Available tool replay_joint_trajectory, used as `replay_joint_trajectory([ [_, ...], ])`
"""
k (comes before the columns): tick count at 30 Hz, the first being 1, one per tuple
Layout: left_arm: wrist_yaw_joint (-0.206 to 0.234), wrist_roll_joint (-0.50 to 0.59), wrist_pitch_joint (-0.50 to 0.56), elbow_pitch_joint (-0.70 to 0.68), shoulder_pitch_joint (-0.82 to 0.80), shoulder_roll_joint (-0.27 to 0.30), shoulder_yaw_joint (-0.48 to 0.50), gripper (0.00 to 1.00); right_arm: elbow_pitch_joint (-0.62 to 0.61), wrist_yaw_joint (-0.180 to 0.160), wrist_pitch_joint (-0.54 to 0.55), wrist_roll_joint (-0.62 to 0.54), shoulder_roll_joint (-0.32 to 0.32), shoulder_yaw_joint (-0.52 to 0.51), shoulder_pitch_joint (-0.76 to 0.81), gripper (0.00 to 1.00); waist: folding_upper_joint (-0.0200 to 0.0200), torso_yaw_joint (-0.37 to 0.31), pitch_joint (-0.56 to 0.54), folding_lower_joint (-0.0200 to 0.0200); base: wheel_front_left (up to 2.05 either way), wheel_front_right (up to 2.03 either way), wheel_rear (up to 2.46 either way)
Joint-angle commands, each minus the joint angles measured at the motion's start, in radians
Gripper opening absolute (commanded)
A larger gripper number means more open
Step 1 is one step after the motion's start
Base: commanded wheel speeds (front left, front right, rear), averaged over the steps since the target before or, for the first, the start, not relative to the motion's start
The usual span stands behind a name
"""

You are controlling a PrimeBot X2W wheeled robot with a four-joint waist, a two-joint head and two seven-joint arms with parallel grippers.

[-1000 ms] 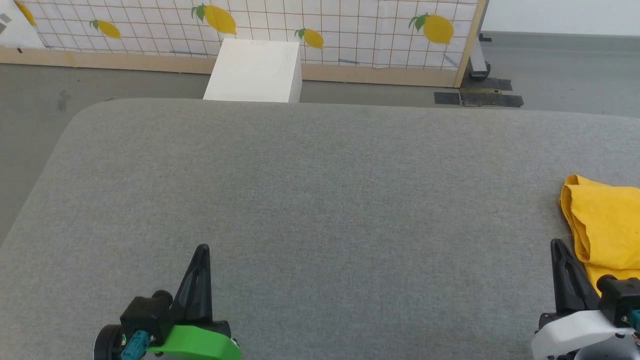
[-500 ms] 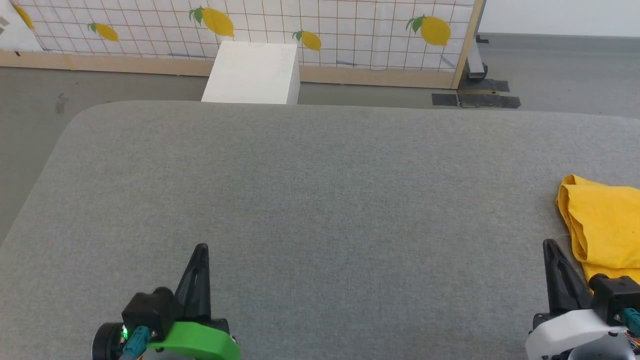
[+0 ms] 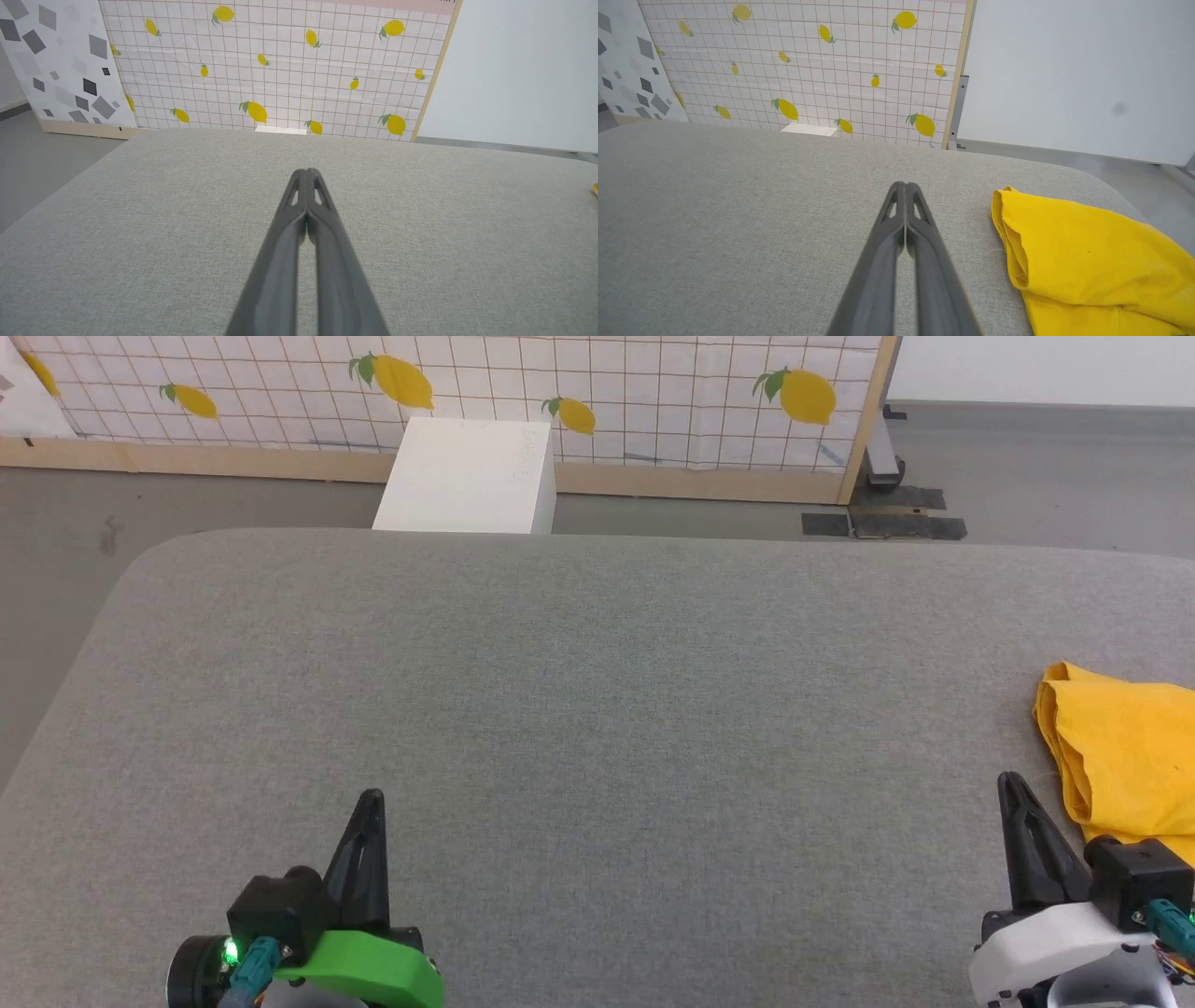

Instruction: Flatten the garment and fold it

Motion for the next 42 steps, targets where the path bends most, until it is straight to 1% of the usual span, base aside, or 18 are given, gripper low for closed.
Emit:
replay_joint_trajectory([
  [1, -0.007, 0.021, 0.006, 0.004, -0.023, -0.008, 0.008, 0.00, 0.003, -0.001, 0.006, 0.001, 0.001, 0.007, -0.014, 0.00, 0.0000, -0.001, -0.001, 0.0001, 0.00, 0.00, 0.00],
  [42, -0.057, 0.139, 0.089, 0.023, -0.052, -0.064, 0.098, 0.00, 0.010, -0.001, 0.038, 0.002, 0.002, 0.069, -0.049, 0.00, 0.0000, -0.017, -0.013, 0.0001, 0.00, 0.00, 0.00],
])
